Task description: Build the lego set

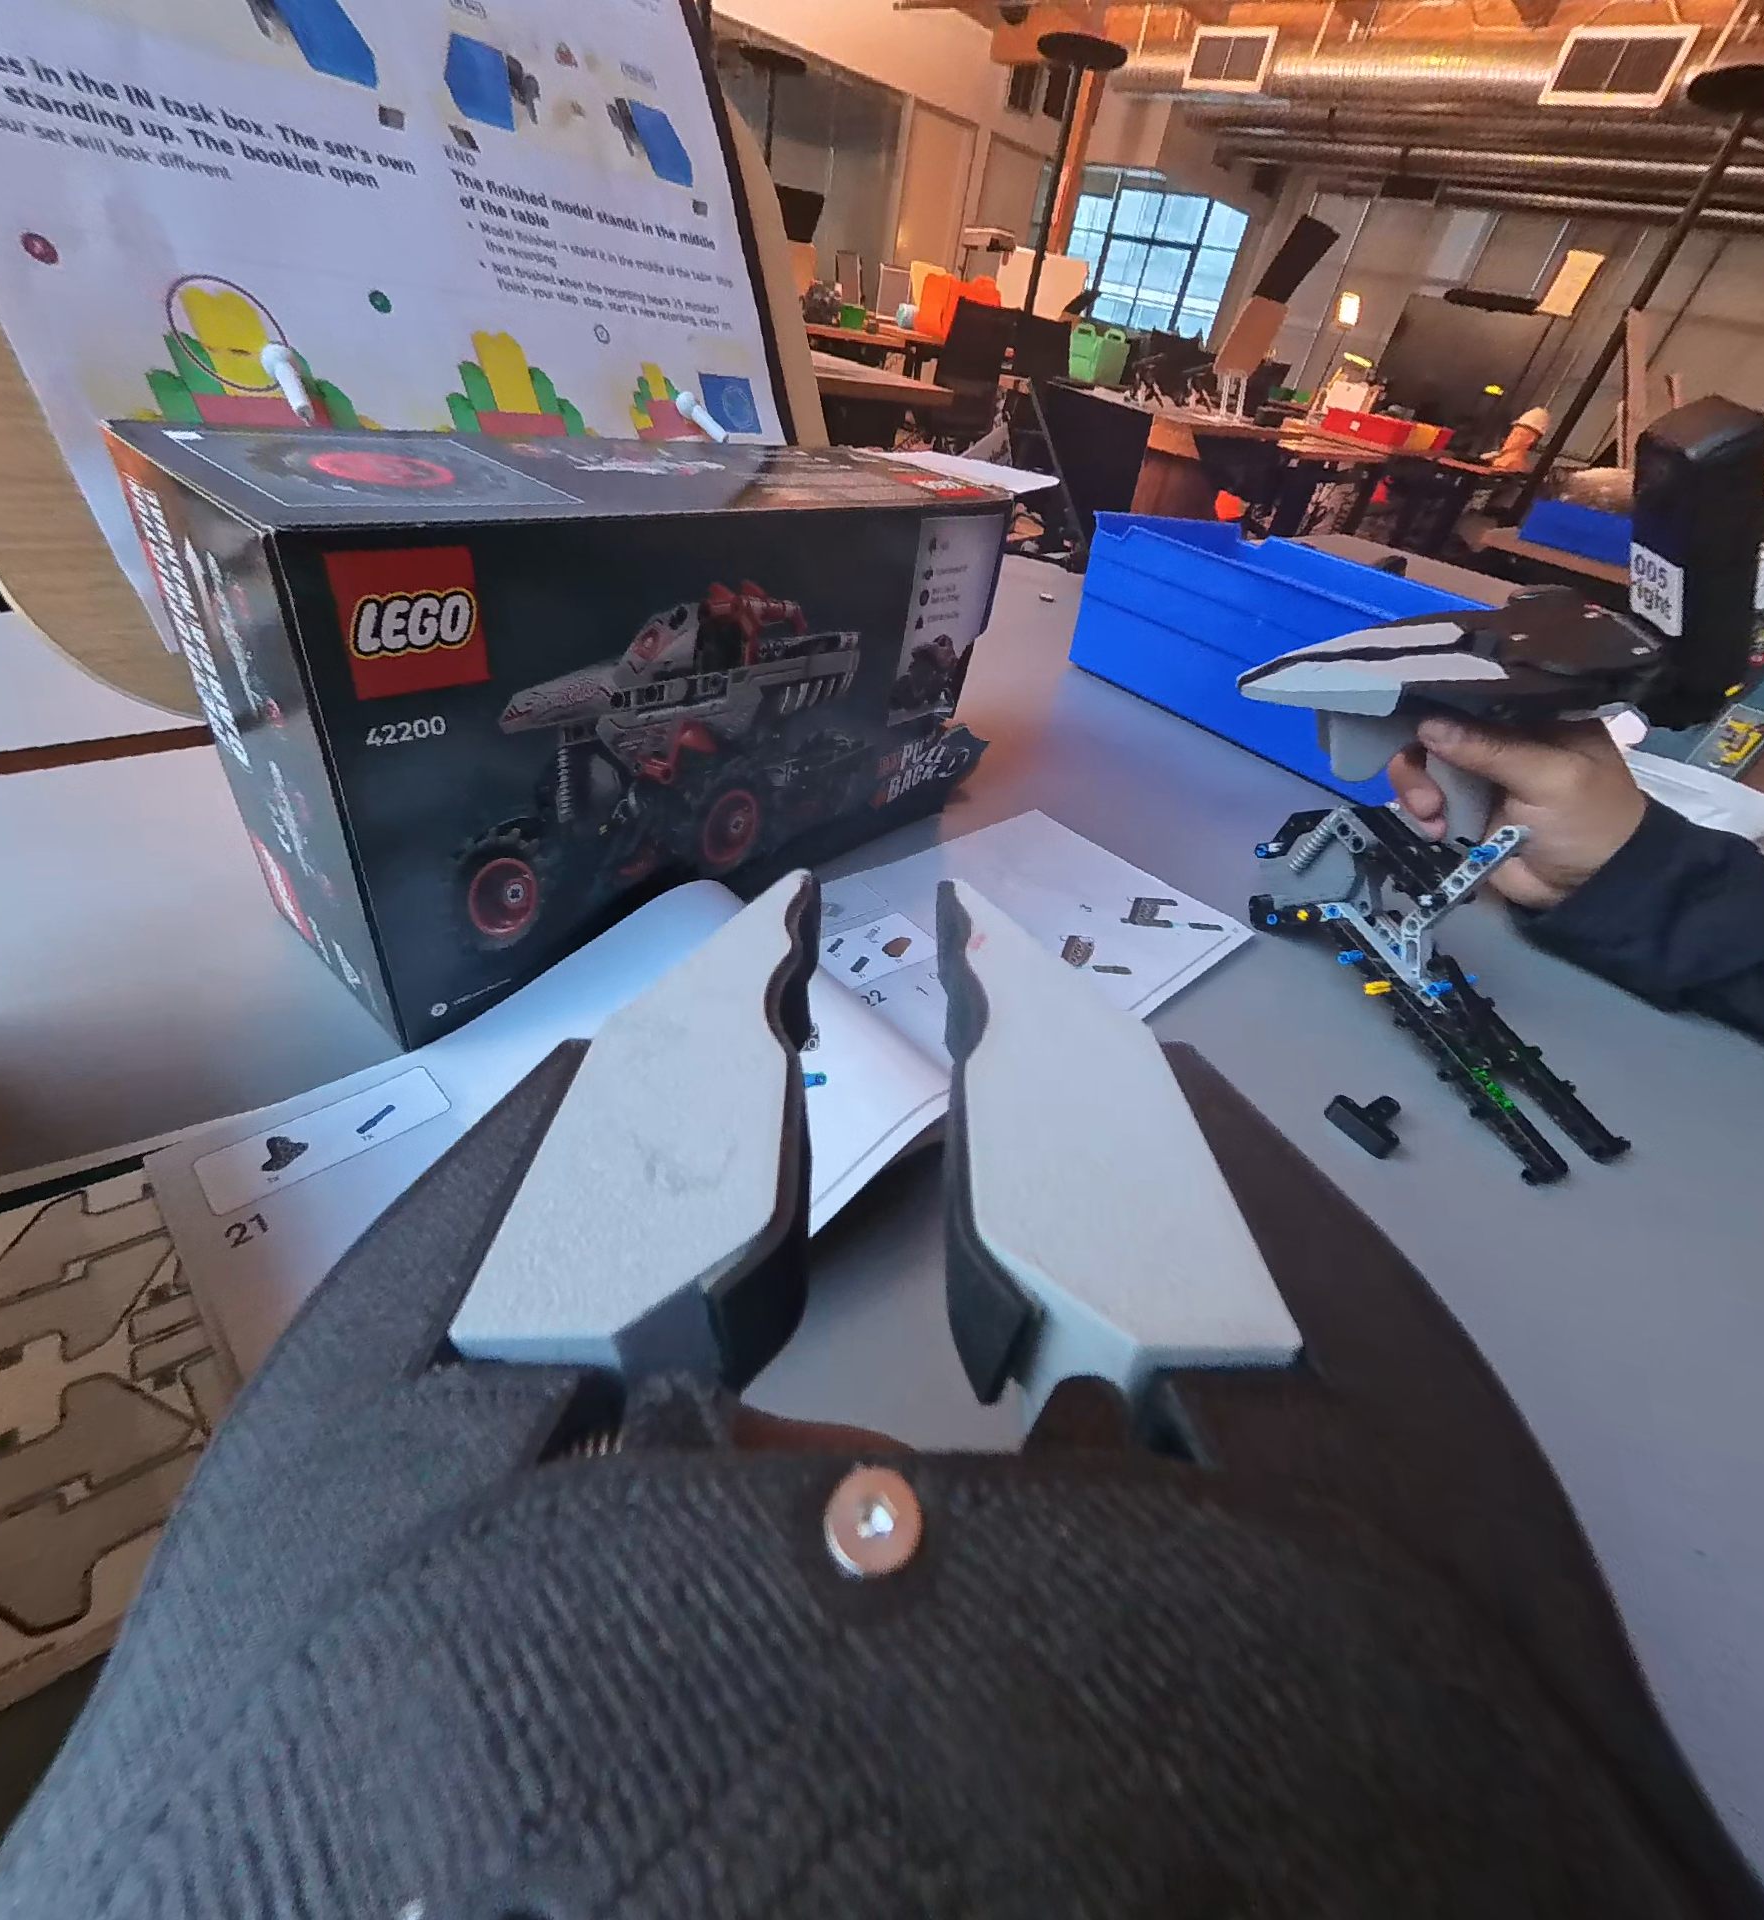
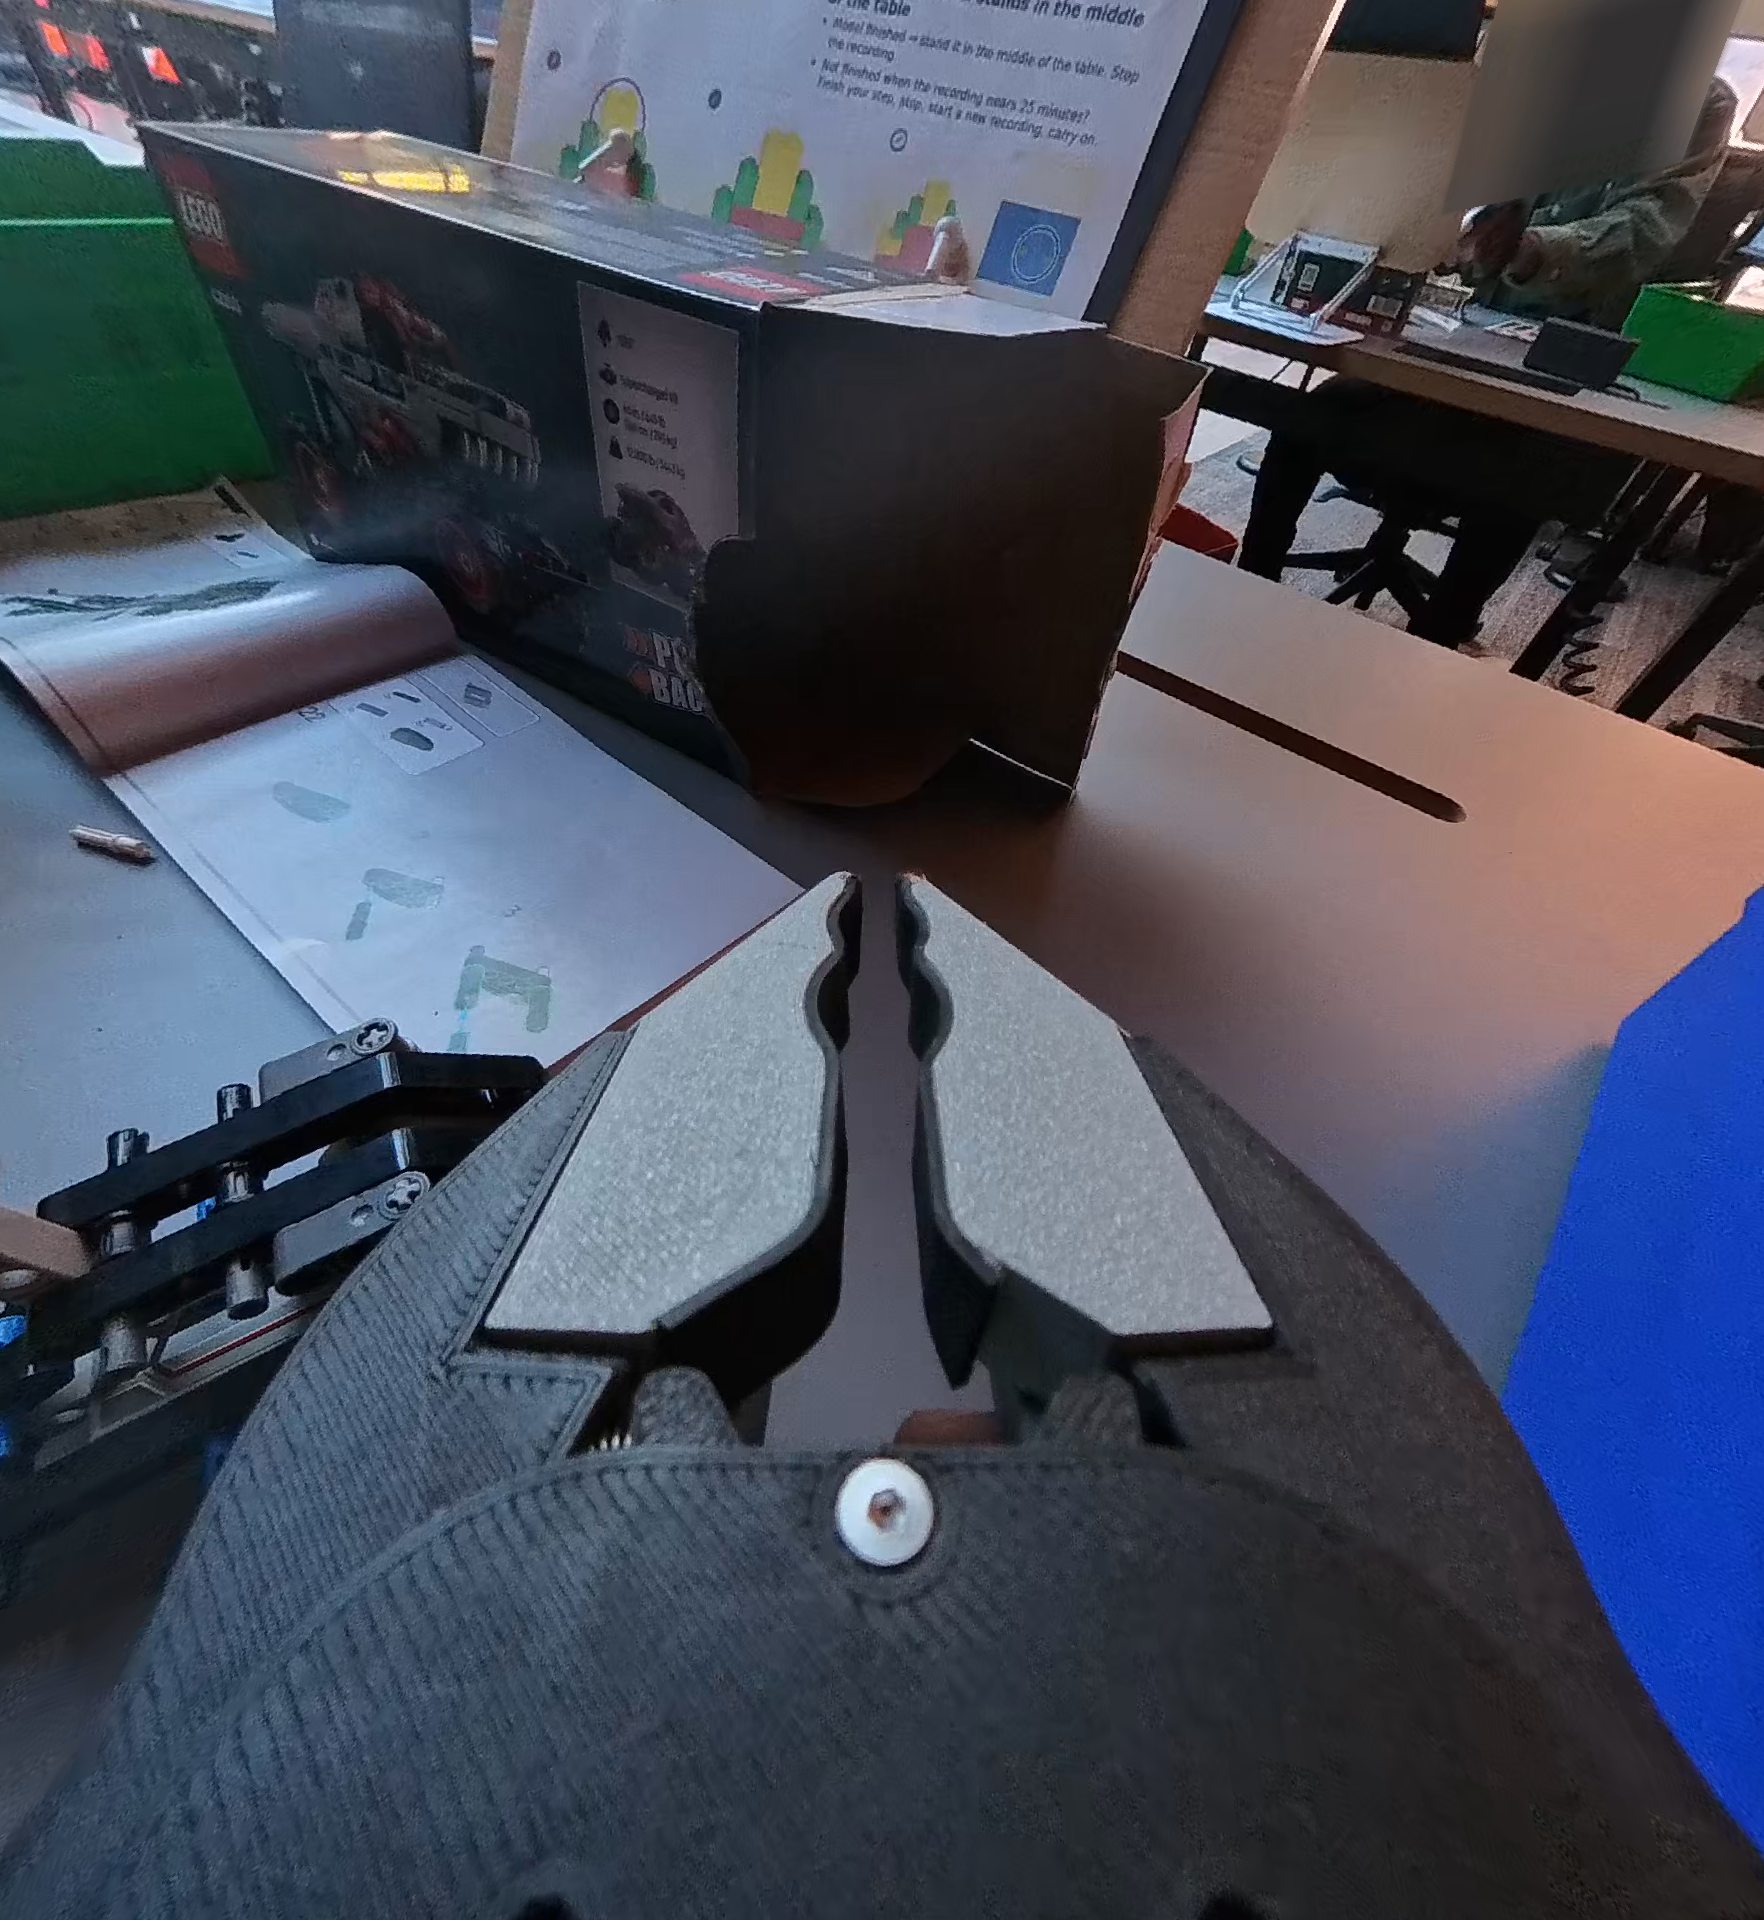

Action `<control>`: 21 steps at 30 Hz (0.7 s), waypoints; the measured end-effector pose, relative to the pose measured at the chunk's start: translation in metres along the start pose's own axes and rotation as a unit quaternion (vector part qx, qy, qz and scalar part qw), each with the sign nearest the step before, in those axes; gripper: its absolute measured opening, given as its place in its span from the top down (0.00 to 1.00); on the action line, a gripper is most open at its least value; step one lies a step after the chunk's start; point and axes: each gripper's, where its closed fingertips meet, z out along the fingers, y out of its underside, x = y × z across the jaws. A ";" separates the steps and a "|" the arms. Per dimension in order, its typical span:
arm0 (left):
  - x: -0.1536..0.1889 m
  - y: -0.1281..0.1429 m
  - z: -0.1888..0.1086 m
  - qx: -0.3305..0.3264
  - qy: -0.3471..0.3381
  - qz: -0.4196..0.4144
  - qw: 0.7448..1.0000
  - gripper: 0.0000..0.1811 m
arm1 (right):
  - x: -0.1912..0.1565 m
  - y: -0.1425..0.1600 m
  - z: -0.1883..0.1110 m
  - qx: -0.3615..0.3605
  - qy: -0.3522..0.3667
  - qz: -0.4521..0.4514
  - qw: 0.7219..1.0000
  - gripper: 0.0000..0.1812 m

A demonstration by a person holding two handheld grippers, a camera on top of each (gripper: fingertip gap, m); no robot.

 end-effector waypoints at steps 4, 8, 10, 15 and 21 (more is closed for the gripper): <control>0.000 -0.001 -0.001 0.003 0.000 0.001 1.000 0.90 | 0.001 0.000 0.000 0.000 0.001 0.001 1.000 0.98; 0.000 -0.005 -0.003 0.009 -0.002 0.005 1.000 0.90 | 0.001 0.000 0.000 -0.001 0.001 0.001 1.000 0.98; -0.002 -0.008 -0.005 0.014 -0.007 0.009 1.000 0.90 | 0.001 0.000 0.000 0.000 0.002 0.001 1.000 0.98; -0.008 -0.017 -0.011 0.033 -0.016 0.007 0.999 0.90 | 0.001 0.000 0.000 0.000 0.002 0.002 1.000 0.98; -0.008 -0.019 -0.013 0.036 -0.017 0.008 0.999 0.91 | 0.001 0.001 0.001 -0.002 0.003 0.002 1.000 0.97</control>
